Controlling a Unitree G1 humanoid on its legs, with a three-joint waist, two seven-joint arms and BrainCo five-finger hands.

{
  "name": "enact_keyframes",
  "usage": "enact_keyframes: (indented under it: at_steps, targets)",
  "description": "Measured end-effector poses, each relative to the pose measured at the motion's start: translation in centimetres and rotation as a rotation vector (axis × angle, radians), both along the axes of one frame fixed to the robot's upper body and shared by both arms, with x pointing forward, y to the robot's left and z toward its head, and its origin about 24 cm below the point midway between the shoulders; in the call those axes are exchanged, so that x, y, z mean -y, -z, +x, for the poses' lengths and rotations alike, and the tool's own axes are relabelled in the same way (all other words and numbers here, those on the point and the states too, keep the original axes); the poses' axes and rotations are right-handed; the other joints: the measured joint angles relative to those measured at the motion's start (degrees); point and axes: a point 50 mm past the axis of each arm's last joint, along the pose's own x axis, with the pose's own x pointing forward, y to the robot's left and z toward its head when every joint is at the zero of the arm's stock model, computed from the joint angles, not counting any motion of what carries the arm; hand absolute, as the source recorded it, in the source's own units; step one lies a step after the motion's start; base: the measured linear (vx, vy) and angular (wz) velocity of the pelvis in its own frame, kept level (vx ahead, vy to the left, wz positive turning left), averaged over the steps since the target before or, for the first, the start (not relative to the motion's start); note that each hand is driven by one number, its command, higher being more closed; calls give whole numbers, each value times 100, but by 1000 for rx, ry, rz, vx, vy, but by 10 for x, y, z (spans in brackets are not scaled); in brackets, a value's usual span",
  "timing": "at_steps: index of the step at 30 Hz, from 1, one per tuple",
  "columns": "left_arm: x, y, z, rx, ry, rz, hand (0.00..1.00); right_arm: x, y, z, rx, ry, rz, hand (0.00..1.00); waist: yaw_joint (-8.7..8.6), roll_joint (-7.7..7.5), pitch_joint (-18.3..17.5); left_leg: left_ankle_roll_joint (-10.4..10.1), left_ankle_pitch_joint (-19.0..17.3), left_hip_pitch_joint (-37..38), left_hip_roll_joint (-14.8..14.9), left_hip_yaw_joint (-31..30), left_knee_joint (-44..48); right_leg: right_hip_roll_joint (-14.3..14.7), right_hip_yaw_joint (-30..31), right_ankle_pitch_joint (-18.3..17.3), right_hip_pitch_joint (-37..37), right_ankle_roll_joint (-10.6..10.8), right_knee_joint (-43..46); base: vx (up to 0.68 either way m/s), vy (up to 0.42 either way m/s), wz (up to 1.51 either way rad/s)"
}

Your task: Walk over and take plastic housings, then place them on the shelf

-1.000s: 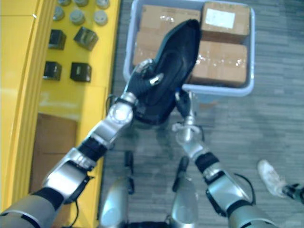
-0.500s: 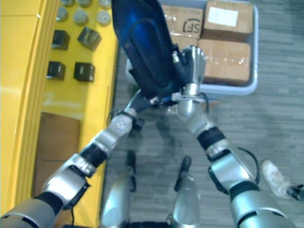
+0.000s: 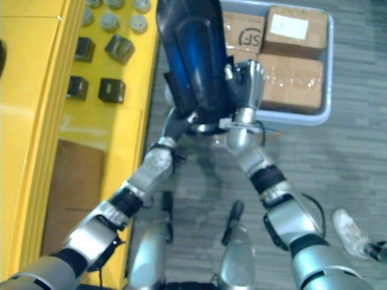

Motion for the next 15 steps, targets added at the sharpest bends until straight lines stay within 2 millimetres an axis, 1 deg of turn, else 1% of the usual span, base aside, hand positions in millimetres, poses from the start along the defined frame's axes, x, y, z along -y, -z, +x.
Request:
enact_keyframes:
  at_steps: [1, 3, 4, 6, 9, 15]
  targets:
    - [-1, 1, 0, -2, -1, -11, 0, -1, 1, 0, -1, -3, 1, 100, 1, 0, 0, 0, 0, 1, 2, 0, 1, 1, 0, 0, 1, 0, 0, 0, 0, 0]
    - [1, 0, -1, -9, 9, -61, 0, -1, 4, -1, -14, -5, 4, 100, 35, 0, 0, 0, 0, 1, 8, -1, 2, 7, 0, 1, 3, -1, 0, 0, 0, 0]
    - [3, -2, -2, -3, 15, -91, 100, 3, 9, -1, -27, 7, 19, 100, 79, 0, 0, 0, 0, 2, 9, -4, 2, 9, -3, 1, 9, -1, -1, 0, 0, 0]
    - [4, -6, -3, 18, 21, -116, 100, 7, 13, -1, -42, 21, 40, 100, 112, 0, 0, 0, 0, 3, 8, -15, 2, 10, -17, 1, 25, -1, -11, 5, 0, 2]
    - [2, -6, -2, 18, 9, -123, 100, 3, 14, -3, -38, 2, 51, 100, 105, -1, -1, -1, 0, 22, 16, -36, 1, 26, -45, 4, 87, -5, -54, 10, 3, 4]
    - [1, -7, -2, 24, -1, -118, 100, 2, 14, -3, -40, -2, 54, 100, 119, -3, -1, -1, 0, 24, 18, -40, 0, 31, -47, 20, 103, -8, -75, 0, 0, 0]
